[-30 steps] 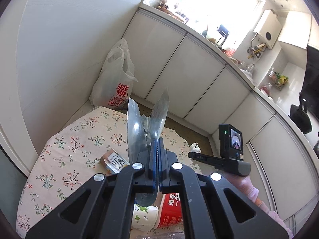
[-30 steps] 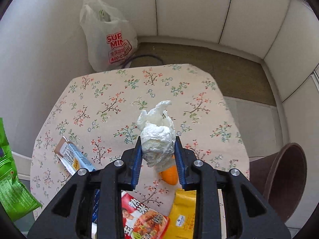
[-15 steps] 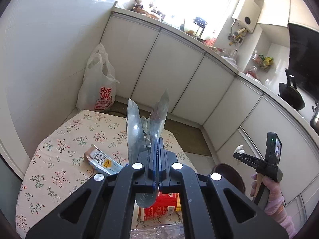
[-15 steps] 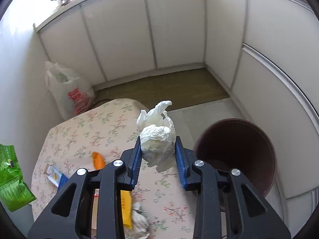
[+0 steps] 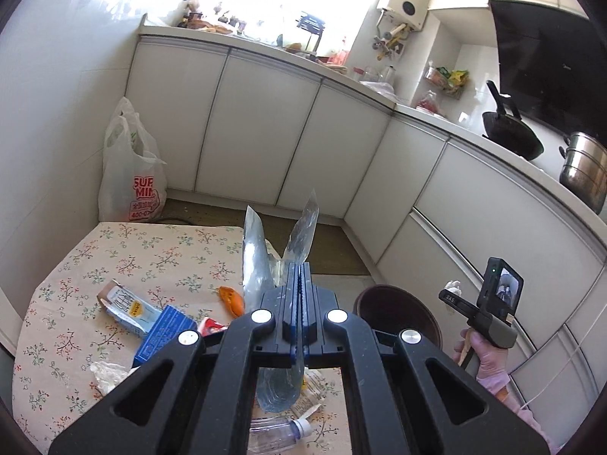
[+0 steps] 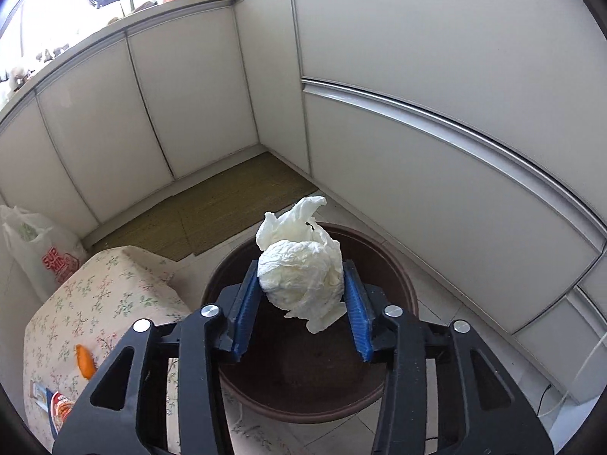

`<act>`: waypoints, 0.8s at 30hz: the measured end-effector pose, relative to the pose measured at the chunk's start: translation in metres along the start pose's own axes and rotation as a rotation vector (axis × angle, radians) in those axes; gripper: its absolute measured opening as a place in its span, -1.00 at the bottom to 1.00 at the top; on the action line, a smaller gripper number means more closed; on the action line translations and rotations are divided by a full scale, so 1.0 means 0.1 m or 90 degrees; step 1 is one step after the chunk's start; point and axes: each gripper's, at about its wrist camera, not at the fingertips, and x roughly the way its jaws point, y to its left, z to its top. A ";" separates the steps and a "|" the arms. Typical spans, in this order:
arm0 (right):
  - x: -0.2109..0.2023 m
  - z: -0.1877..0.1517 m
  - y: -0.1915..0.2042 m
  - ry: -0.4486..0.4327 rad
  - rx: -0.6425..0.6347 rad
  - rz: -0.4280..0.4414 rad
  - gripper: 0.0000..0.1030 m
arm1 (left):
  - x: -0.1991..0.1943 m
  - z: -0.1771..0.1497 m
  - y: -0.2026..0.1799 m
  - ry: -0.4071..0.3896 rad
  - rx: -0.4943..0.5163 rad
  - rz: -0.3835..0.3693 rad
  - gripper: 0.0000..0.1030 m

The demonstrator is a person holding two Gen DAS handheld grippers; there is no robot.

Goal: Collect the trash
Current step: 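Carry the tissue over the brown bin and open the right gripper, then move the green bag over the brown bin and open the left gripper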

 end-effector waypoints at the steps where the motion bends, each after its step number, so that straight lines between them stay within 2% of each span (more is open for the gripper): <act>1: 0.01 0.00 -0.03 0.000 -0.001 -0.002 -0.01 | 0.04 -0.01 -0.08 0.003 0.007 -0.006 -0.99; 4: 0.03 0.02 -0.14 0.001 0.013 0.001 0.07 | 0.19 -0.03 -0.31 0.009 0.013 -0.032 -0.99; 9: -0.10 0.09 -0.42 -0.030 0.057 0.000 0.45 | 0.53 0.01 -0.82 0.028 0.033 -0.082 -0.99; 10: -0.13 0.12 -0.50 -0.045 0.070 -0.007 0.48 | 0.60 0.02 -0.93 0.032 0.038 -0.093 -0.99; 12: -0.22 0.17 -0.65 -0.069 0.090 -0.020 0.78 | 0.73 0.03 -1.15 0.037 0.048 -0.110 -0.99; 13: -0.26 0.19 -0.74 -0.081 0.102 -0.026 0.85 | 0.80 0.04 -1.26 0.038 0.054 -0.116 -0.99; 19: -0.35 0.24 -1.16 -0.115 0.150 -0.076 0.86 | 1.26 0.02 -1.81 0.070 0.069 -0.152 -0.99; 24: -0.24 0.22 -1.52 -0.076 0.247 -0.090 0.86 | 1.65 -0.06 -2.21 0.105 0.088 -0.157 -0.99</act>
